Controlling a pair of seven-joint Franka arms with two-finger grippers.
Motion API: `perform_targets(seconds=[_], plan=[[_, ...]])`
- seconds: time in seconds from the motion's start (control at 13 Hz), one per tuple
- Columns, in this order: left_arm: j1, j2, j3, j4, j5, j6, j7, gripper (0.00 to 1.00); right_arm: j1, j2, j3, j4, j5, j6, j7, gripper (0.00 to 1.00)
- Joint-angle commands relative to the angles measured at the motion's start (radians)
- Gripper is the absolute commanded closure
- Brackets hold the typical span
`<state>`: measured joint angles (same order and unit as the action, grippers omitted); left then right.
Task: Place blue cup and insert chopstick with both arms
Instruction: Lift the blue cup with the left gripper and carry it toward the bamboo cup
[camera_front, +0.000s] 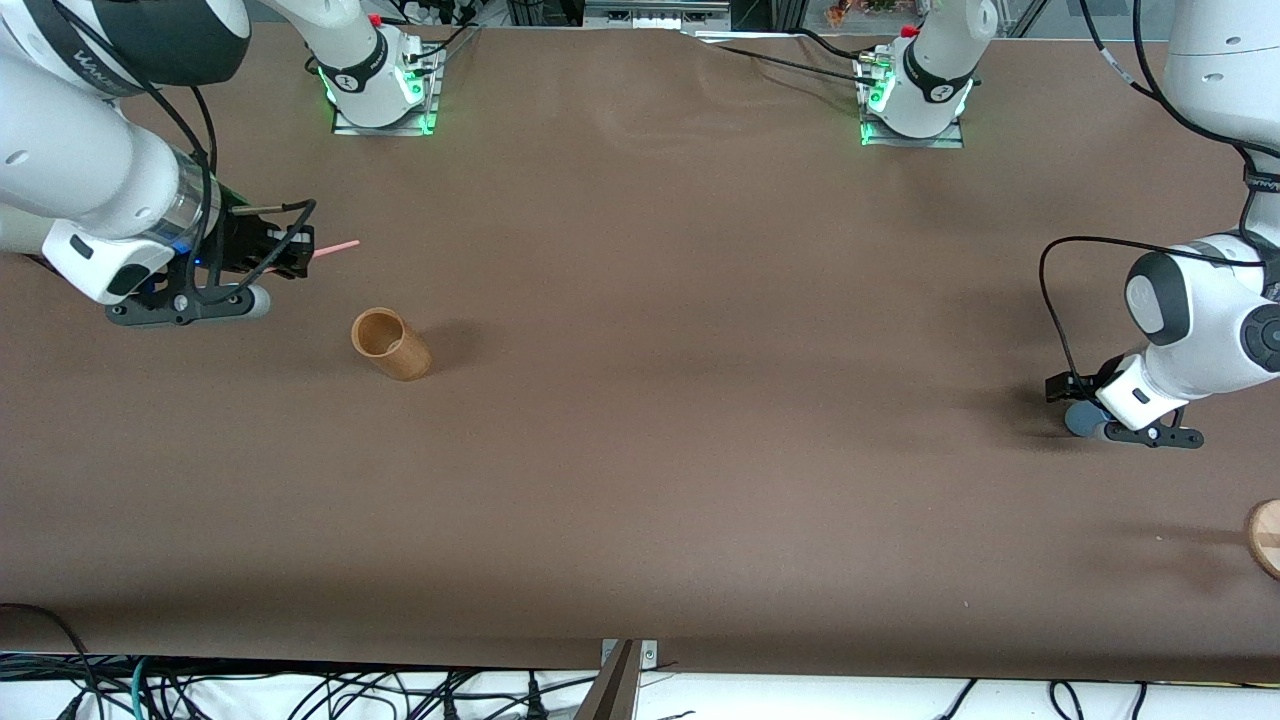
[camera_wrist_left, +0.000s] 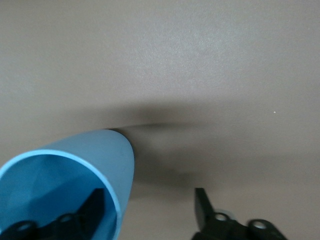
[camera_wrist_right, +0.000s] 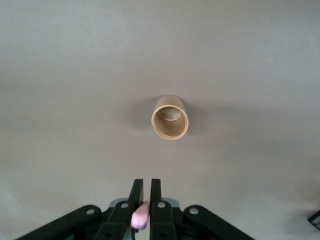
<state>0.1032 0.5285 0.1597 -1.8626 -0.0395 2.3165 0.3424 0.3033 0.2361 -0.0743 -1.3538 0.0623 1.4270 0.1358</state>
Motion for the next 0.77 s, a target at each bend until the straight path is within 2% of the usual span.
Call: perform_targets(seconds=[0.0, 0.08, 0.46, 0.69], plan=[[-0.014, 0.001, 0.029, 0.000, -0.036, 0.000, 0.017, 0.94, -0.001, 0.005, 0.001, 0.030, -0.009, -0.030, -0.022, 1.00], [-0.014, 0.001, 0.029, 0.002, -0.036, -0.002, 0.015, 1.00, -0.001, 0.005, 0.001, 0.030, -0.009, -0.030, -0.021, 1.00], [-0.011, 0.001, 0.029, 0.034, -0.037, -0.045, 0.017, 1.00, -0.001, 0.005, -0.001, 0.028, 0.002, -0.028, -0.007, 1.00], [-0.046, -0.001, 0.020, 0.158, -0.077, -0.220, 0.000, 1.00, 0.002, 0.011, -0.001, 0.021, 0.004, -0.017, 0.002, 1.00]])
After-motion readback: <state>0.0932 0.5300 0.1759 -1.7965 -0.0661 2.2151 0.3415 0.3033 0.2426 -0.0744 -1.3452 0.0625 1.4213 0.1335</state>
